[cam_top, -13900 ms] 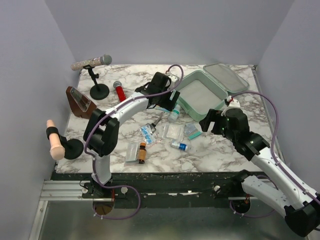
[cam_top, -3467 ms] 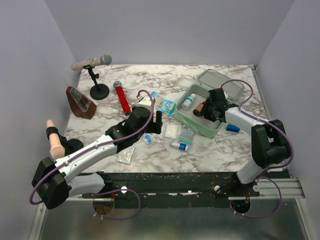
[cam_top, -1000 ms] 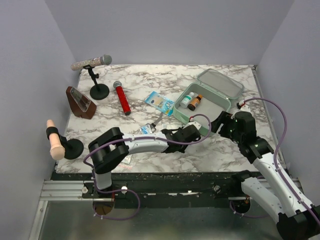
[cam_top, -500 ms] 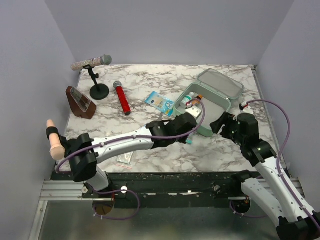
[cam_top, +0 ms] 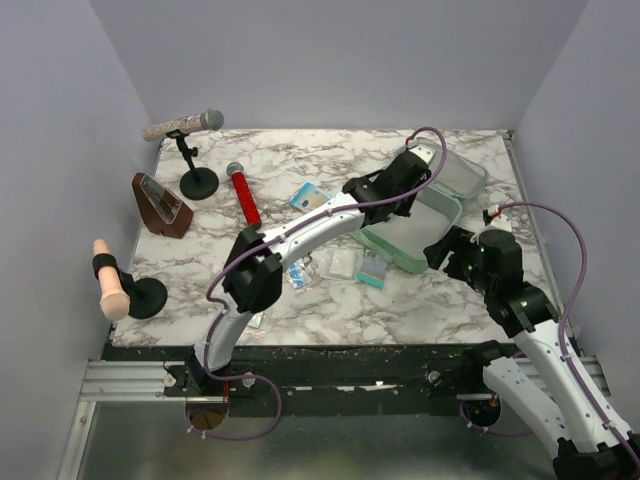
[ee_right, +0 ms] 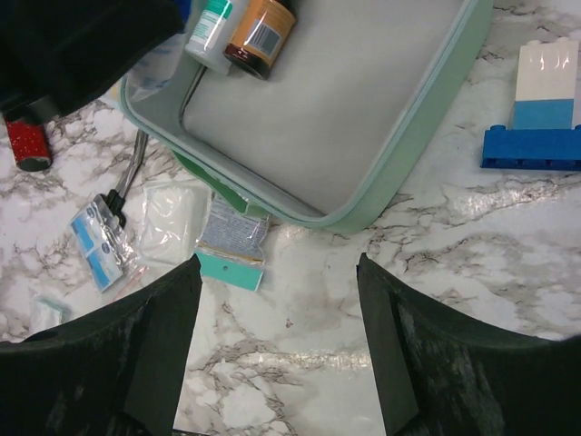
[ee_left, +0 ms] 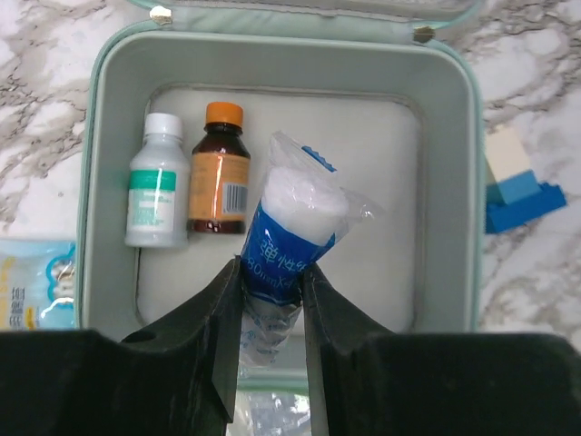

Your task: Organize the medicine kit

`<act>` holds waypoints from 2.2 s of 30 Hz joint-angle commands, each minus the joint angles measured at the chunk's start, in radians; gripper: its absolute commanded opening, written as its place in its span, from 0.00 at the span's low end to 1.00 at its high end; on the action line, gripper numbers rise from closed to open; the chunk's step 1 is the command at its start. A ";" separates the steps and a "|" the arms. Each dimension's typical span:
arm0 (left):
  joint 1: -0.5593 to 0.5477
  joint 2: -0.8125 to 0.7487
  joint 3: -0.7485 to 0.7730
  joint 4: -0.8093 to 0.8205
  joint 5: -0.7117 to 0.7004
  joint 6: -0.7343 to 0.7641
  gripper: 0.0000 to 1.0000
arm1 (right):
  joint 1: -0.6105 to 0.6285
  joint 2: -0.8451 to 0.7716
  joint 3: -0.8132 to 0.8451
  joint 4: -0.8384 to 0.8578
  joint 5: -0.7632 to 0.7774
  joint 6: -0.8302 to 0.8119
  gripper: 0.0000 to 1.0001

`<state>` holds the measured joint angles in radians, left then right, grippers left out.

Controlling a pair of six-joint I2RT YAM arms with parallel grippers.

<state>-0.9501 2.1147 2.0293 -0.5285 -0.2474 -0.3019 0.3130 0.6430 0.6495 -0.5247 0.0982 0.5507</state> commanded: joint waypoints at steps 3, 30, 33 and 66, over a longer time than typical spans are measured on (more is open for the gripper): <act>0.051 0.244 0.293 -0.128 0.088 0.015 0.34 | 0.003 -0.012 0.026 -0.032 0.006 0.000 0.78; 0.079 0.171 0.192 0.036 0.091 -0.008 0.87 | 0.001 0.020 0.009 -0.017 0.063 0.000 0.79; 0.082 0.085 0.145 0.021 0.048 0.006 0.88 | 0.003 0.059 0.016 0.008 0.096 0.012 0.79; 0.083 -1.018 -1.239 0.295 -0.178 -0.315 0.82 | -0.006 1.098 0.516 0.009 0.353 -0.017 0.64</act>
<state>-0.8680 1.1011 0.8001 -0.2527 -0.3973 -0.5961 0.3122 1.6875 1.1301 -0.4580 0.3927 0.5640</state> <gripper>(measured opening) 0.825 0.647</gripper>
